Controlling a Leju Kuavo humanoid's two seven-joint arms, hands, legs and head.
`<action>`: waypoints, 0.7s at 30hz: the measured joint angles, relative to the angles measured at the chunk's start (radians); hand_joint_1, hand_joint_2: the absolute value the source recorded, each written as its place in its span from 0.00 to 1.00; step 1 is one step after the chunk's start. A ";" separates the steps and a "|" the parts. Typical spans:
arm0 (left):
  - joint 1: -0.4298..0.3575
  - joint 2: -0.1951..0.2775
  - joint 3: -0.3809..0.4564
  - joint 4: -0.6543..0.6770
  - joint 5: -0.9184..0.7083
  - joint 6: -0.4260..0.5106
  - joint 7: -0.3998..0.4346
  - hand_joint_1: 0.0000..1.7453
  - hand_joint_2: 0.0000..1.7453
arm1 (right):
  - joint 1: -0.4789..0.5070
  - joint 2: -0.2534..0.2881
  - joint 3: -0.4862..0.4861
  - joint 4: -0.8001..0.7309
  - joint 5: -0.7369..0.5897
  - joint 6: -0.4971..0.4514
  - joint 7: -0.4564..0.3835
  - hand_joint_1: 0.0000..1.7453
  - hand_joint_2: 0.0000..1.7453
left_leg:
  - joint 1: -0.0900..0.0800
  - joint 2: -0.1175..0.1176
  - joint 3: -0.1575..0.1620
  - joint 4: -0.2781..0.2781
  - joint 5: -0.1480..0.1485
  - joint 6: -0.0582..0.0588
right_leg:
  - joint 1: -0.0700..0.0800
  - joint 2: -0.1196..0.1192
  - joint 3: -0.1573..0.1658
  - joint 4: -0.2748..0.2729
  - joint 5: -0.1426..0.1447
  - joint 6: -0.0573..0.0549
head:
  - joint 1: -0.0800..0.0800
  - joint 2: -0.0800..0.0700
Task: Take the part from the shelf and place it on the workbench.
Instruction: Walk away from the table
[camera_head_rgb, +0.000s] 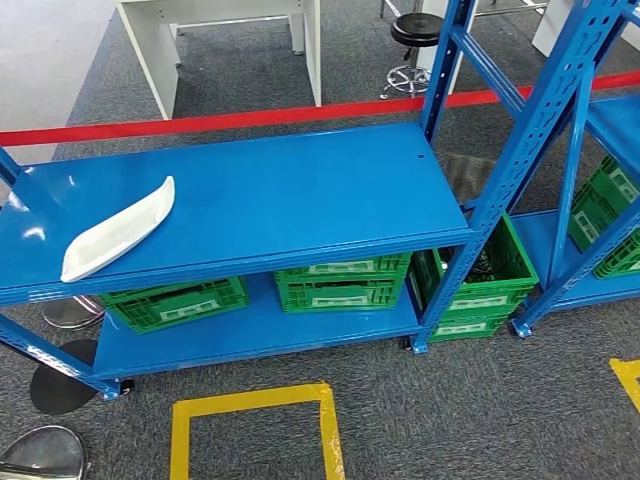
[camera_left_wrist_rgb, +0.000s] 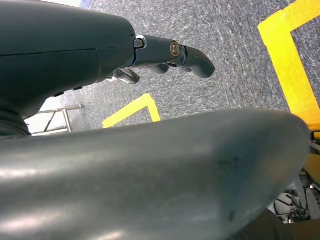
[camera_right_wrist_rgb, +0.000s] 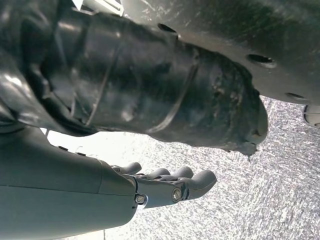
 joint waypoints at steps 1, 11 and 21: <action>0.000 0.000 0.000 0.000 -0.001 0.000 -0.001 0.00 0.00 | 0.000 0.000 0.000 0.000 0.001 0.000 0.000 0.00 0.00 | -0.001 0.000 -0.001 0.002 -0.001 0.002 | -0.001 0.000 0.000 -0.001 0.001 0.002 | 0.000 0.000; 0.000 -0.003 0.000 0.000 -0.002 -0.001 -0.008 0.00 0.00 | -0.001 0.000 0.000 0.000 0.001 0.004 0.000 0.00 0.00 | 0.009 0.003 0.014 -0.034 0.016 0.032 | 0.000 -0.001 -0.086 0.180 -0.104 0.025 | 0.009 0.000; 0.000 -0.005 0.000 0.000 -0.002 -0.002 -0.011 0.00 0.00 | -0.001 0.000 0.000 0.000 0.002 0.006 0.001 0.00 0.00 | 0.007 -0.003 0.009 -0.006 -0.007 -0.005 | -0.002 0.007 -0.002 0.004 -0.004 0.002 | 0.010 0.000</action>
